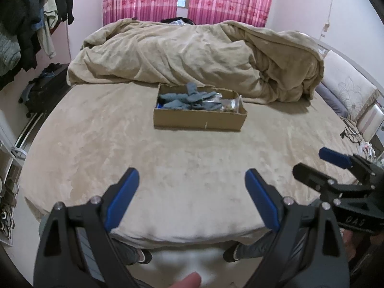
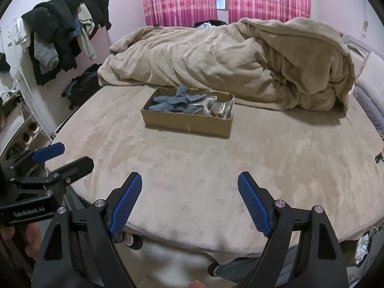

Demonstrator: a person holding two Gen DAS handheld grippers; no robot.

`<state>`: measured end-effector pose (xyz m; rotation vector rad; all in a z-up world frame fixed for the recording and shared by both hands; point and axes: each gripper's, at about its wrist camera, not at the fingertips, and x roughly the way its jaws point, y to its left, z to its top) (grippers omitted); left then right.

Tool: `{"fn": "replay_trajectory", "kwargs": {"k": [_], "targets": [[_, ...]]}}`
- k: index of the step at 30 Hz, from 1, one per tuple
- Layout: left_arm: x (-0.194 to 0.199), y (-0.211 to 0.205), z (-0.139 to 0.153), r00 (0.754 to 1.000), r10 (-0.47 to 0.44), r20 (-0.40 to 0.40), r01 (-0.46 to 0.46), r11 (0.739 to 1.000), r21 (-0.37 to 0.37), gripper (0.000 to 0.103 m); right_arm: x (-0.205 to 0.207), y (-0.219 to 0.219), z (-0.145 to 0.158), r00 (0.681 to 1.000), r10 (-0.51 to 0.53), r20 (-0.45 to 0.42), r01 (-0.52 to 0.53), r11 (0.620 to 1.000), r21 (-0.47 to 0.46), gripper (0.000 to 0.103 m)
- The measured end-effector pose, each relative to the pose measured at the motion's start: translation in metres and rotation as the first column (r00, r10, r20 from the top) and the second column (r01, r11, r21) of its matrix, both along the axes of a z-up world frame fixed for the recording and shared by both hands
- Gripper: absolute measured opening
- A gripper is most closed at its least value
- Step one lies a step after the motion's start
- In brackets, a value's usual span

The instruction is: Organize objects

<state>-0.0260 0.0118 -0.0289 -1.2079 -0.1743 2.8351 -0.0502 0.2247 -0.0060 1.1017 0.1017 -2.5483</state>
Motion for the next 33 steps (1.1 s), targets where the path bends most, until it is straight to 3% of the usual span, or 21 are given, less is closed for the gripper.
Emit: {"fn": "replay_trajectory", "kwargs": {"k": [33], "targets": [[-0.008,0.001,-0.004,1.000,0.002,0.005,-0.002,1.000,-0.012,0.091,-0.011,0.003,-0.015,1.000,-0.011,0.019,0.011,1.000,-0.017,0.085]]}}
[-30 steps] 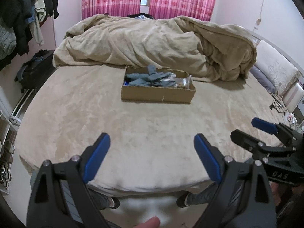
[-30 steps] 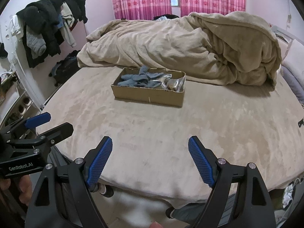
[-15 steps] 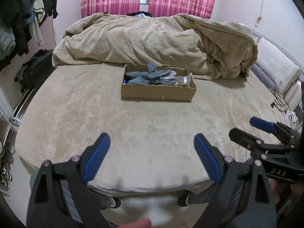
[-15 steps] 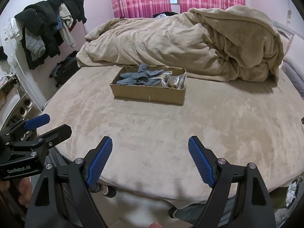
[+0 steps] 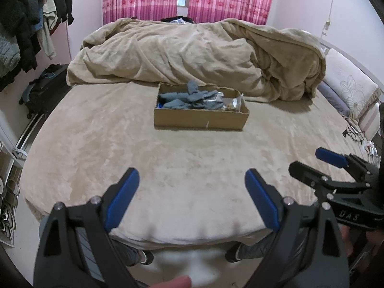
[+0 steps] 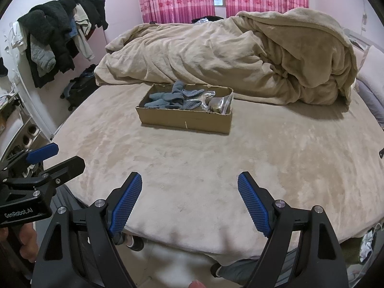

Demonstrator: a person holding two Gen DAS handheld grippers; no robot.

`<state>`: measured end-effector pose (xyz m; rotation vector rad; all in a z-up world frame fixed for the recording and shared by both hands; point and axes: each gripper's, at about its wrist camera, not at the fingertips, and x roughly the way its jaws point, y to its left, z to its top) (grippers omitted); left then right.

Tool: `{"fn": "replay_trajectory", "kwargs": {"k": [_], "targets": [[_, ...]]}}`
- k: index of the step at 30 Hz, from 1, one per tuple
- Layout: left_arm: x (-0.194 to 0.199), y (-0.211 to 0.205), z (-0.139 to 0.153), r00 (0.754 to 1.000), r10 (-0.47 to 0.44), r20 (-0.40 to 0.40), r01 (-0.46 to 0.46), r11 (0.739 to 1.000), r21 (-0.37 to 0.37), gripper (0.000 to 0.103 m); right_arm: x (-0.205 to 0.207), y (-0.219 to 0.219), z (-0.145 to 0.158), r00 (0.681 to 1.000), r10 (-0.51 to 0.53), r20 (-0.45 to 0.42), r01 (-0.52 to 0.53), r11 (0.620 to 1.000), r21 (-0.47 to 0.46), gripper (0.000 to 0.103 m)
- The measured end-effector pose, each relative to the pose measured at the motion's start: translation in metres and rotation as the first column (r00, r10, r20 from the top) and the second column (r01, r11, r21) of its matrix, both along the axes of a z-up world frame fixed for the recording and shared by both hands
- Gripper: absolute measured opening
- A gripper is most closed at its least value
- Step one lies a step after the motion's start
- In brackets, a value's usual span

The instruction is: Organize objects

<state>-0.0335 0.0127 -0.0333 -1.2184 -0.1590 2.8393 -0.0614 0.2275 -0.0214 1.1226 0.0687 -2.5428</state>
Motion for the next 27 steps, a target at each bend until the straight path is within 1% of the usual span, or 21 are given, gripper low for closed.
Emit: {"fn": "replay_trajectory", "kwargs": {"k": [27], "targets": [[0.0008,-0.0009,0.0045,1.000,0.000,-0.014,0.000,1.000,-0.003,0.091,-0.0046,0.0006,0.0005,1.000,0.001,-0.001,-0.001,1.000,-0.001,0.085]]}}
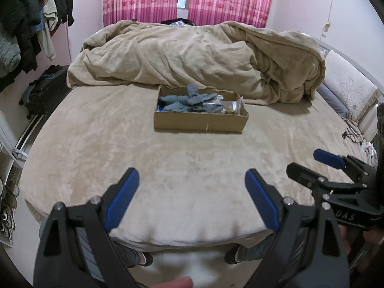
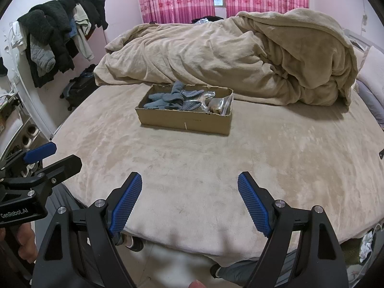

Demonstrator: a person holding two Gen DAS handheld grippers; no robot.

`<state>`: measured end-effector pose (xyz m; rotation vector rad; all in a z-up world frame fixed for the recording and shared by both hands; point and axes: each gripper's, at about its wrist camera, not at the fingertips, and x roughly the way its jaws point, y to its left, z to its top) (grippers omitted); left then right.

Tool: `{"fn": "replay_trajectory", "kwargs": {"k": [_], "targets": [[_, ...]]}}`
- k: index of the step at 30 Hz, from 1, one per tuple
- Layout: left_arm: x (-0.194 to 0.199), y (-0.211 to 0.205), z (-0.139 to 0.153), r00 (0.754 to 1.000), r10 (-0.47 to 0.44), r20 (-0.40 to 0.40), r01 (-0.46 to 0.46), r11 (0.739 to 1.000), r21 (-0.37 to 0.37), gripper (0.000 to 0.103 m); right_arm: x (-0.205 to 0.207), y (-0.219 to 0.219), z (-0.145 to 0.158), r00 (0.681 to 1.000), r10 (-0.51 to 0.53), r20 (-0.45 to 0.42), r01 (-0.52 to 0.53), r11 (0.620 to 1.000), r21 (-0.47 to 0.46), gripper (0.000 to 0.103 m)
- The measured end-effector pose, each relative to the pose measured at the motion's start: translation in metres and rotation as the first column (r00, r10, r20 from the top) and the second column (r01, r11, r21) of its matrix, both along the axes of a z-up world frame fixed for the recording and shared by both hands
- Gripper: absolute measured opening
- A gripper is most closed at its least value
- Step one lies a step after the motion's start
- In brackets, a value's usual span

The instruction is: Organize objects

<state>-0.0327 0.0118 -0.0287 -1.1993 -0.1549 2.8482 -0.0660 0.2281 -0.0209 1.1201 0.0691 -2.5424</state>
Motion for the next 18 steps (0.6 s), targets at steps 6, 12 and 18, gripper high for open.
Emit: {"fn": "replay_trajectory", "kwargs": {"k": [6,12,18], "targets": [[-0.0005,0.0013,0.0005,1.000,0.000,-0.002,0.000,1.000,-0.002,0.091,0.0000,-0.0001,-0.0003,1.000,-0.002,0.001,0.002,1.000,0.000,0.085],[-0.0007,0.0011,0.0015,1.000,-0.001,-0.005,0.001,1.000,-0.001,0.091,0.0002,0.0001,-0.0004,1.000,-0.001,-0.001,0.001,1.000,0.000,0.085],[-0.0017,0.0028,0.0039,1.000,-0.006,-0.013,0.005,1.000,-0.009,0.091,-0.0038,0.0015,0.0012,1.000,-0.002,-0.003,0.002,1.000,-0.003,0.085]]}}
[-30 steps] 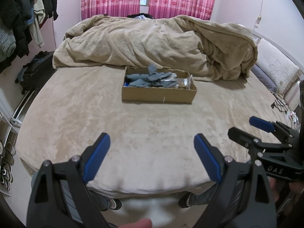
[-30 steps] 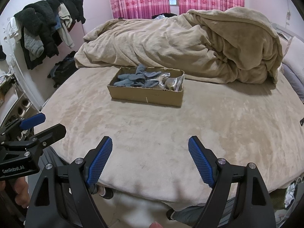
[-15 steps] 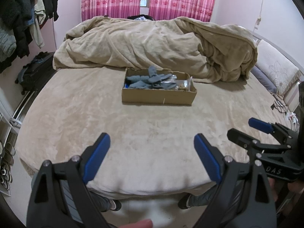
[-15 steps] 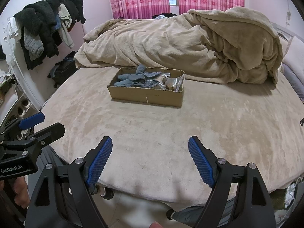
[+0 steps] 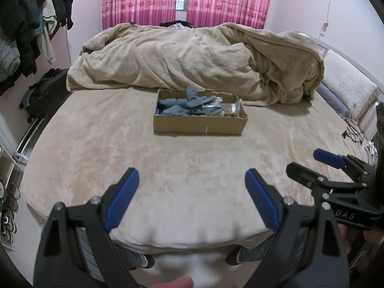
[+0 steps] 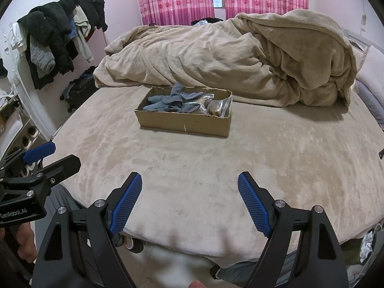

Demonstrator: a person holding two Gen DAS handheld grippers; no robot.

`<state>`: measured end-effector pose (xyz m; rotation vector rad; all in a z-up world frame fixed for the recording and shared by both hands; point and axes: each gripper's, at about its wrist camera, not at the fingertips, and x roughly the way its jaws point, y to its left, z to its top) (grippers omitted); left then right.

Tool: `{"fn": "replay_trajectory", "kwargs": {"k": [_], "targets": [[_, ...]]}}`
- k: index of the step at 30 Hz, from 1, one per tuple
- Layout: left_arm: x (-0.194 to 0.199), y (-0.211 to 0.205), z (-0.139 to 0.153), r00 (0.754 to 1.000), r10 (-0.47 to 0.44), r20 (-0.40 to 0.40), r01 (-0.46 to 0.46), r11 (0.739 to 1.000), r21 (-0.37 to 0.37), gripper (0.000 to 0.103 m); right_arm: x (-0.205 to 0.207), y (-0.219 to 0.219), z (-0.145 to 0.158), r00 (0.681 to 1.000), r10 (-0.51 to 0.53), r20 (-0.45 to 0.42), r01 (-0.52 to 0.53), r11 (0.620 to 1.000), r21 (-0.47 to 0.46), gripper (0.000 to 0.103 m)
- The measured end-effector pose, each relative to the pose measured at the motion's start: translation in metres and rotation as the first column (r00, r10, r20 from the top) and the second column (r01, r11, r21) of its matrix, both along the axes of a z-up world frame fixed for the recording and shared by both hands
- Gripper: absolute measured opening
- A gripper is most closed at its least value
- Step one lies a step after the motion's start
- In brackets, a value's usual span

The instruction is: Organize objects

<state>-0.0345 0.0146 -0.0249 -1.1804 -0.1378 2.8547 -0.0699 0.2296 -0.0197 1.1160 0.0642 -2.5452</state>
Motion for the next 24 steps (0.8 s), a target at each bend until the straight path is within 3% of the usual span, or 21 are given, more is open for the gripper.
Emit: {"fn": "replay_trajectory", "kwargs": {"k": [24], "targets": [[0.0012,0.0022,0.0004,1.000,0.001,-0.010,-0.001,1.000,-0.006,0.091,-0.0026,0.0009,0.0017,1.000,-0.001,-0.008,0.001,1.000,-0.001,0.085]]}}
